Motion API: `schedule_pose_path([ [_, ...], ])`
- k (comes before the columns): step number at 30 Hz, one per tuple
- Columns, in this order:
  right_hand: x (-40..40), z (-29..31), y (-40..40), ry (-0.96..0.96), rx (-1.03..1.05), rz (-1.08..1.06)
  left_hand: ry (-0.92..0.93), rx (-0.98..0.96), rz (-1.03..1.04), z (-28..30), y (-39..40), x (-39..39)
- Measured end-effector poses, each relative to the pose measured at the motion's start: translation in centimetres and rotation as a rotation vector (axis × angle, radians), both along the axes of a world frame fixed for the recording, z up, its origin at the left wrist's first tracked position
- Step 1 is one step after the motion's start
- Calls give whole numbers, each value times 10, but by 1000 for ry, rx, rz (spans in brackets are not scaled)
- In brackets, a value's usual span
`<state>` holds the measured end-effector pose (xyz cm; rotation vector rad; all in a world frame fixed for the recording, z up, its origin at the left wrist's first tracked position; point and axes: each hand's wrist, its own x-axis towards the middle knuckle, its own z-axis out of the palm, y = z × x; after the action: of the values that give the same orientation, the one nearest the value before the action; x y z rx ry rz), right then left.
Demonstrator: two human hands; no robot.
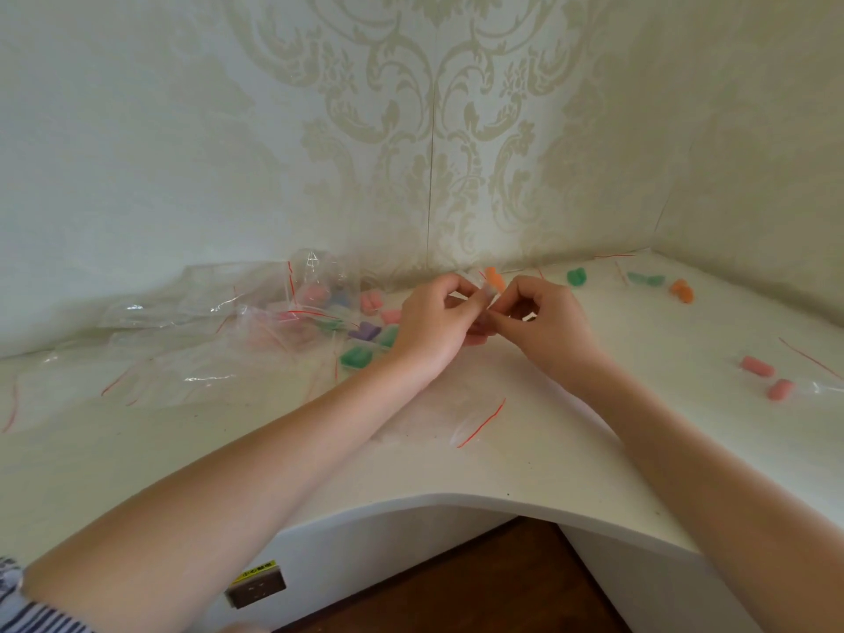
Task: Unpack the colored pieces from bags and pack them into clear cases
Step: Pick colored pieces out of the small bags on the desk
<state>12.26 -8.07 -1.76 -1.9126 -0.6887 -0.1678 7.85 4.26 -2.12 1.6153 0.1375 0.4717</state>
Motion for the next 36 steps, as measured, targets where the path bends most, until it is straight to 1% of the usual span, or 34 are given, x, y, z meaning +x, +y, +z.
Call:
schedule_pose_path([
  [3,1,0,-1,99,15,59,-45,20,4,-2,2,0],
  [8,4,0,-2,379,215,187,-78,54,-27,-2,5,2],
  [10,4,0,0,444,240,191,-72,92,-31,-2,5,3],
  [11,3,0,1,402,179,152,-66,111,-26,-3,4,3],
  [12,2,-1,2,292,59,89,-62,130,-17,-4,3,4],
  [13,0,-1,2,144,-83,32,-60,149,-4,-5,2,4],
  [14,-2,-2,2,4,-203,5,-61,174,10,-6,1,3],
  [15,-4,-3,2,-91,-278,2,-64,200,19,-6,0,2],
  [18,-8,1,1,-217,-378,-13,-71,298,37,-3,-3,-2],
  [20,-10,3,3,-292,-405,-42,-67,427,69,-2,-4,-4],
  [22,-12,2,5,-333,-386,-69,-49,527,84,-1,-5,-5],
  [26,-12,-2,8,-313,-330,-118,-38,494,52,-1,-5,-4],
  [30,-12,-5,10,-316,-309,-142,-30,565,59,0,-4,-3],
  [36,-12,-7,13,-320,-285,-181,-8,580,34,4,-1,-2],
])
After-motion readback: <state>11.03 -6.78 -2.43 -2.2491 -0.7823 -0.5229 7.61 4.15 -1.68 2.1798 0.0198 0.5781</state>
